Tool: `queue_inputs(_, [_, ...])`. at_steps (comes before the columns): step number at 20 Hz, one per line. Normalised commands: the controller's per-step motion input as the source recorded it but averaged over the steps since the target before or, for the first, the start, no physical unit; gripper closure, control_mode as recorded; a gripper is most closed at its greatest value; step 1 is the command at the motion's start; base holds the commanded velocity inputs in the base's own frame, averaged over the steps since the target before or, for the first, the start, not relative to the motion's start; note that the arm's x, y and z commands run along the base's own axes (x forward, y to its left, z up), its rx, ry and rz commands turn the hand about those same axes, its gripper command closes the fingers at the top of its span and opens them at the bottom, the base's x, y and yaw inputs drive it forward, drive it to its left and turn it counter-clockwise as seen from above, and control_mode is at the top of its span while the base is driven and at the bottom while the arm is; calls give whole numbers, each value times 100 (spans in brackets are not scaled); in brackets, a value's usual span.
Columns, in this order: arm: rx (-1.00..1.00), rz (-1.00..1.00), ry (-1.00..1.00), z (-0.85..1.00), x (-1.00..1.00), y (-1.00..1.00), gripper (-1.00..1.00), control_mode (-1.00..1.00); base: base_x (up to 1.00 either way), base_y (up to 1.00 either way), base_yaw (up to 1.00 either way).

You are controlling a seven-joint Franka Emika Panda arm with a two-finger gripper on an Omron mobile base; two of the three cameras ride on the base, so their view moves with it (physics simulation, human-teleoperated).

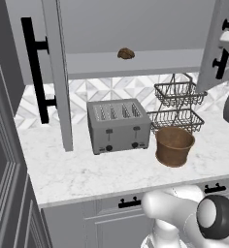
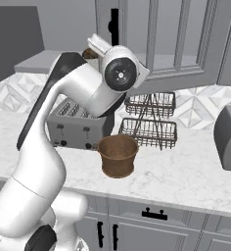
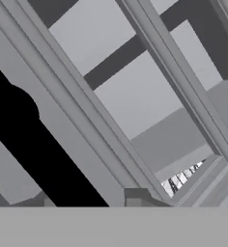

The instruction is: Open the cabinet, pick up the bread from the cabinet and place it in the basket. Then move the basket to the dining counter.

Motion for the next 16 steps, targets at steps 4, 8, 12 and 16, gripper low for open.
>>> queue_inputs(4, [4,0,4,20,-100,-100,100,-100,0,0,0])
queue_inputs(8, [4,0,8,-10,-89,-74,-100,-100,0,0,0])
queue_inputs(12, [0,0,13,-31,-51,1,-100,-100,0,0,0])
queue_inputs(16, [0,0,0,-29,-84,-39,-100,-100,0,0,0])
